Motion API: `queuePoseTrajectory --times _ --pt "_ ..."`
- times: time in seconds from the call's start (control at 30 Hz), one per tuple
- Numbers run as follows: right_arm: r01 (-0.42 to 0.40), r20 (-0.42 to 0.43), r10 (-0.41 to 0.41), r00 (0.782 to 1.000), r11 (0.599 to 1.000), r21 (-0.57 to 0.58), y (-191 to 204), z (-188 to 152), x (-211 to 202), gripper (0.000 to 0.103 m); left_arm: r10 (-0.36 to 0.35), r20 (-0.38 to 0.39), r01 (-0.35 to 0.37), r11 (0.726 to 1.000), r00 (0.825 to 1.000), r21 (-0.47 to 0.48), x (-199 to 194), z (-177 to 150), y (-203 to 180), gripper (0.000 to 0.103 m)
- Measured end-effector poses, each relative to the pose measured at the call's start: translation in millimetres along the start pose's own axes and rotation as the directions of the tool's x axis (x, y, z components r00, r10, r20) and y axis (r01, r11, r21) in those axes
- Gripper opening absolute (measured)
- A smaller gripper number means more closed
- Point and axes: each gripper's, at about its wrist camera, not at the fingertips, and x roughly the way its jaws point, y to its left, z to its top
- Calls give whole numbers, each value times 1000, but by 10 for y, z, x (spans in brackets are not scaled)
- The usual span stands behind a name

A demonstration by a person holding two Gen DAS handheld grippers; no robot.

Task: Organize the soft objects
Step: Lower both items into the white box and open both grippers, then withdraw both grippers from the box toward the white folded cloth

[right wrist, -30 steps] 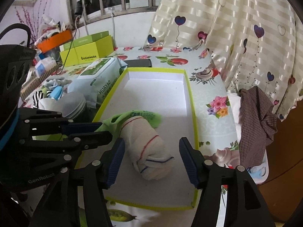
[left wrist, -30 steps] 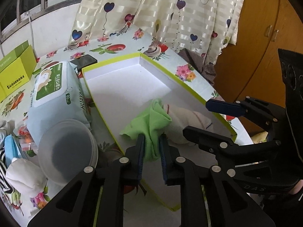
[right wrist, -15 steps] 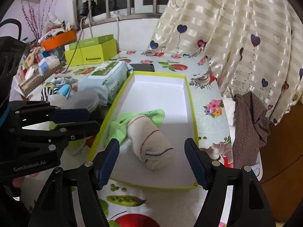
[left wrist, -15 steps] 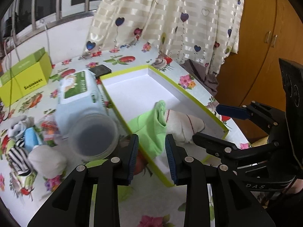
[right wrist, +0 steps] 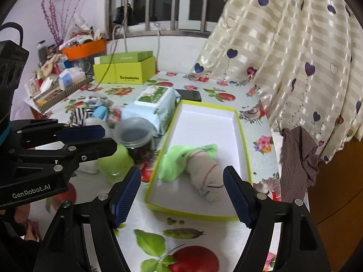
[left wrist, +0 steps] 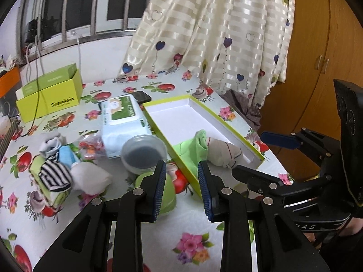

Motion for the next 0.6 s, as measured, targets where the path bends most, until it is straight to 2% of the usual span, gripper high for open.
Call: queuePoseTrajectory --times 0.27,0.6 --pt "-29 12 30 999 999 -37 274 76 -57 75 23 35 -21 999 999 -44 -243 -103 240 31" --pt "-82 16 84 996 994 -75 545 154 -20 75 59 45 -54 994 997 -99 -398 -254 542 31"
